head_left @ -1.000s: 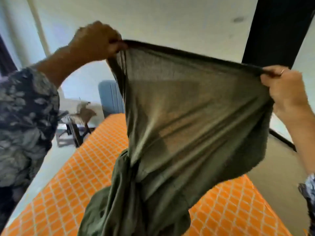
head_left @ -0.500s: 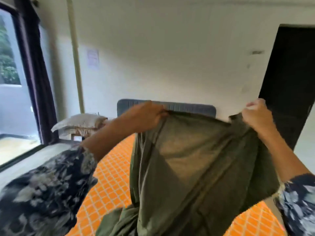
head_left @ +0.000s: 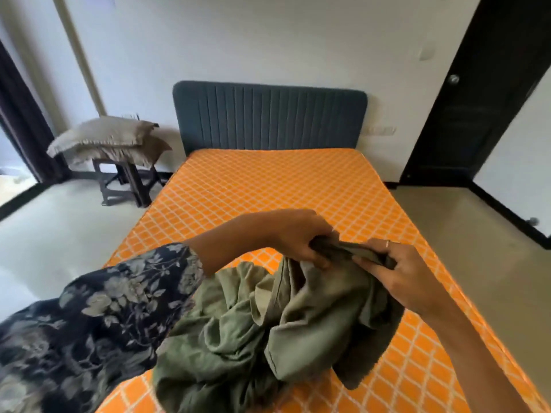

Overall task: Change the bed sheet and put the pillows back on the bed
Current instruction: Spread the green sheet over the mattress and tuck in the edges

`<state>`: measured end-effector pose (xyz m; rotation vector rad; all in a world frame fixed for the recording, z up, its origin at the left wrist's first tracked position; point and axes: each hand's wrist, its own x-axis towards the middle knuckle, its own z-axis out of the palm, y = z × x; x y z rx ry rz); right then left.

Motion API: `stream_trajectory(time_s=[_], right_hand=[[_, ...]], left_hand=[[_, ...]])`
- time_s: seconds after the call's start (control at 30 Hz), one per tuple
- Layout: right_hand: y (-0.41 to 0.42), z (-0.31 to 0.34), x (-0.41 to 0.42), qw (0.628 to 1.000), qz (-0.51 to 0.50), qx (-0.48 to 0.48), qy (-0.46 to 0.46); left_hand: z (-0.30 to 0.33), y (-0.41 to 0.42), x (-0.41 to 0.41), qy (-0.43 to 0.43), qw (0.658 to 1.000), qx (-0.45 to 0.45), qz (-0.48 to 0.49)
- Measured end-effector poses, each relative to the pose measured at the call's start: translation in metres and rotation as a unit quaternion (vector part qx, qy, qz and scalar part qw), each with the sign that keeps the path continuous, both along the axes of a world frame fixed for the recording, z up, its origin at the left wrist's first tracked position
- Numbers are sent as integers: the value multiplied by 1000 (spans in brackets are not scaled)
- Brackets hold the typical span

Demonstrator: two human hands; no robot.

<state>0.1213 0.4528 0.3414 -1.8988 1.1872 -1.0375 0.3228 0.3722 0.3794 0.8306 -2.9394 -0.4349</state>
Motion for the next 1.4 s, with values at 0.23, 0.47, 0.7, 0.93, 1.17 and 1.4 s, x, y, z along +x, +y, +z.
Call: stream_trajectory(time_s=[0.23, 0.47, 0.7, 0.93, 1.17, 1.4], right_hand=[[75, -11, -47, 994, -82, 47, -50], [101, -10, -67, 980, -165, 21, -105], [116, -9, -94, 973, -183, 48, -130], [89, -15, -172, 923, -315, 62, -212], [-2, 77, -249, 893, -386, -103, -207], [-33, 54, -150, 996, -53, -77, 2]], left_hand=[[-128, 8, 8, 42, 984, 129, 114], [-201, 15, -20, 5, 973, 169, 155], [-227, 18, -29, -25, 970, 182, 161], [-113, -30, -31, 155, 944, -35, 291], [121, 4, -125, 286, 878, -317, 217], [90, 32, -198, -59, 939, -284, 185]])
